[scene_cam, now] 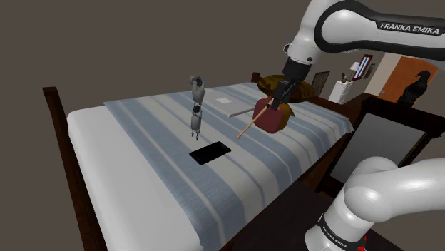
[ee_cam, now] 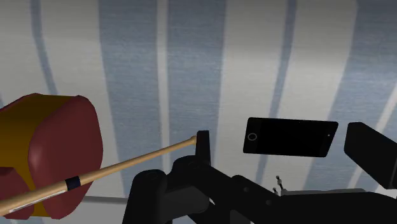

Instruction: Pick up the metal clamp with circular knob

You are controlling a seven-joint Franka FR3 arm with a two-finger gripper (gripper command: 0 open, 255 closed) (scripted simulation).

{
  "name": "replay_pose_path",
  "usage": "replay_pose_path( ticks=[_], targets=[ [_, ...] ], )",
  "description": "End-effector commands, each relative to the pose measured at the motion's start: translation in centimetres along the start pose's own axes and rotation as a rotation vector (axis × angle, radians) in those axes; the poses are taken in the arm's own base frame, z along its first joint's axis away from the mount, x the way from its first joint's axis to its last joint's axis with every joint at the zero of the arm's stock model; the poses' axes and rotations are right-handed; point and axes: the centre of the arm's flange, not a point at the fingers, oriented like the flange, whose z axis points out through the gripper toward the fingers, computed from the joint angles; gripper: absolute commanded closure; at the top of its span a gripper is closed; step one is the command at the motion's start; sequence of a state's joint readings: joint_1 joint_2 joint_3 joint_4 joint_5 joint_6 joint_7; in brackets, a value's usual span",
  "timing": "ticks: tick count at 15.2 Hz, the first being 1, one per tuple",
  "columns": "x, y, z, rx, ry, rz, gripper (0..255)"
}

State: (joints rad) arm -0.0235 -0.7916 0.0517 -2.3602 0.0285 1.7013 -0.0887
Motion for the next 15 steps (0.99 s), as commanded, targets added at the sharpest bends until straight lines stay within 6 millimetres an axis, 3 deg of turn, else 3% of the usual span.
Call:
replay_pose_path(
  ticks=[1,15],
  targets=[
    [0.0,0.0,0.0,0.000,0.000,0.000,0],
    [10.7,-2.6,9.7,0.025,0.338,-0.228,0]
  ],
)
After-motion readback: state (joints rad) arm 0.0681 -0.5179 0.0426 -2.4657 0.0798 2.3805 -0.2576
